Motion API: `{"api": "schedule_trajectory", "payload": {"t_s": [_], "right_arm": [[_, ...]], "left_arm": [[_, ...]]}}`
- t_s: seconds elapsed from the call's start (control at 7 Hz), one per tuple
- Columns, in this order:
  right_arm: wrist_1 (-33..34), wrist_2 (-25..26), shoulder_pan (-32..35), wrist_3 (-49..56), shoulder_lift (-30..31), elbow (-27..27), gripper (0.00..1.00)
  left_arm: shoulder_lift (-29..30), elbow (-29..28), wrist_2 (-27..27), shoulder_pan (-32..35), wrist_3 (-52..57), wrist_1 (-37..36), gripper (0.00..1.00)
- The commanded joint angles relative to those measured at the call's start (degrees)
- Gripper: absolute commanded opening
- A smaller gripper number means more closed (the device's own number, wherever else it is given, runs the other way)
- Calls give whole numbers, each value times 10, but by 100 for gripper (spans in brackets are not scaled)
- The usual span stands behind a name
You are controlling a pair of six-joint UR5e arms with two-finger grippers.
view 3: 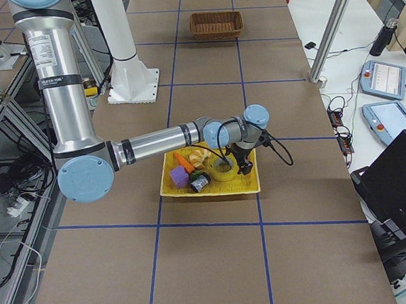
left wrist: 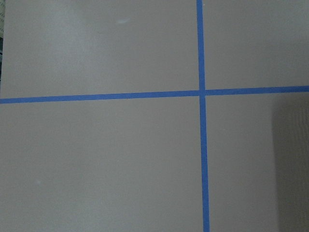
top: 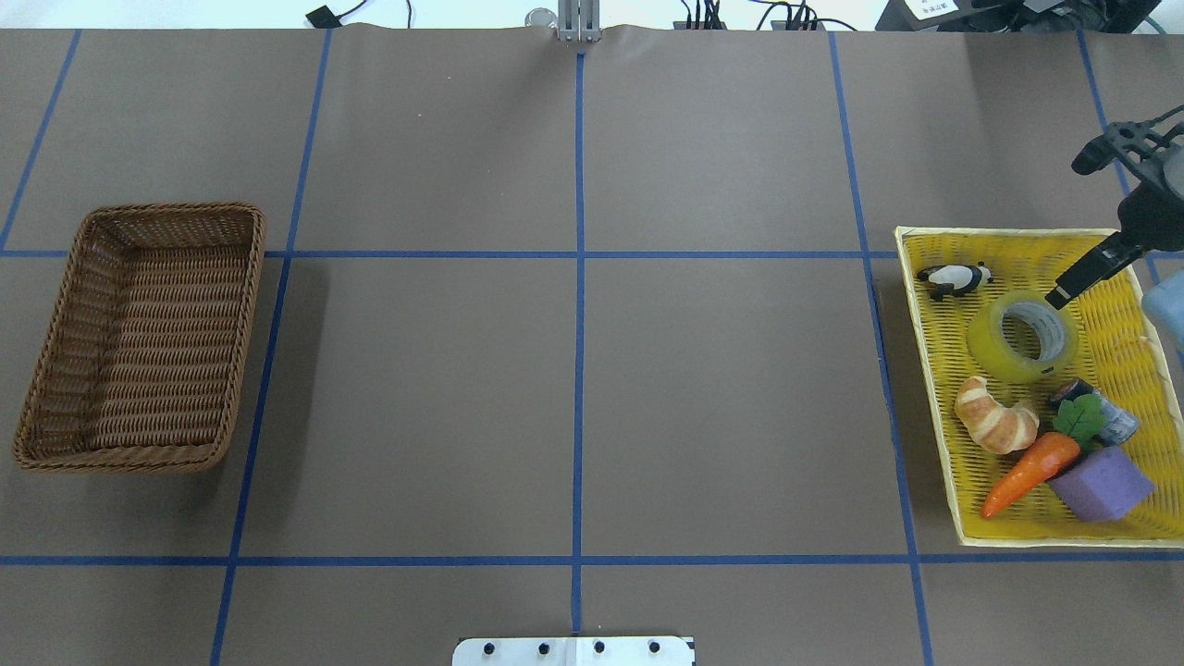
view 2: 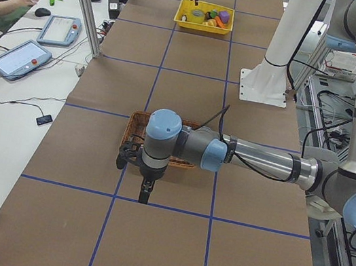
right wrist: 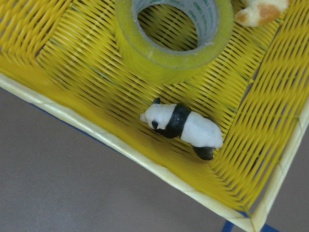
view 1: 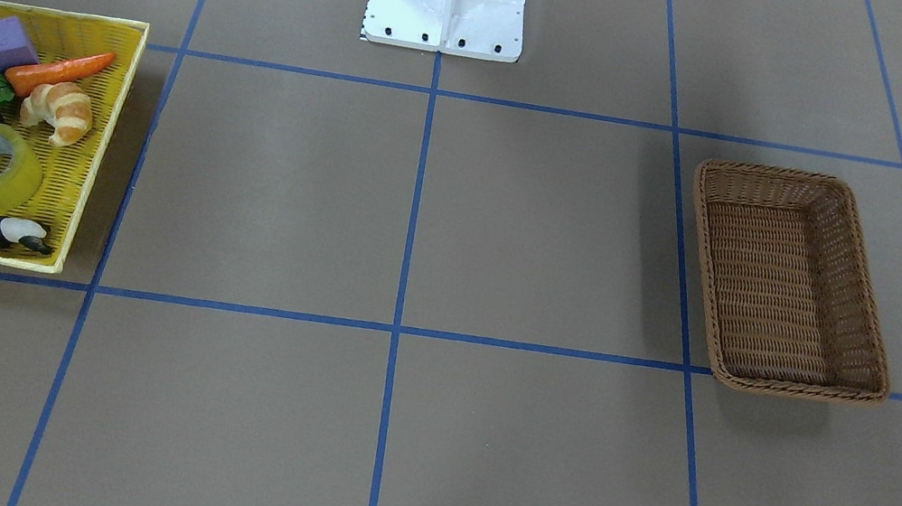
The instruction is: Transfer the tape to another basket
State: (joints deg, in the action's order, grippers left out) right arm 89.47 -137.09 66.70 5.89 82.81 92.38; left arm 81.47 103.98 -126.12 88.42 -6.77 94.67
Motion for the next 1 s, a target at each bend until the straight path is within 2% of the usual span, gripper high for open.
{"api": "schedule_trajectory", "payload": {"t_s": [0.0,0.57,0.71,0.86], "right_arm": [[0,12,-18,1,-7,-30,100],[0,13,-29,0,-9,-51,98],[0,13,-31,-2,-9,-53,72],[0,13,-33,-2,-14,-55,49]], "left_arm": [[0,0,0,0,0,0,99],[2,1,0,0,1,1,99],[2,1,0,0,1,1,99],[2,1,0,0,1,1,99]]}}
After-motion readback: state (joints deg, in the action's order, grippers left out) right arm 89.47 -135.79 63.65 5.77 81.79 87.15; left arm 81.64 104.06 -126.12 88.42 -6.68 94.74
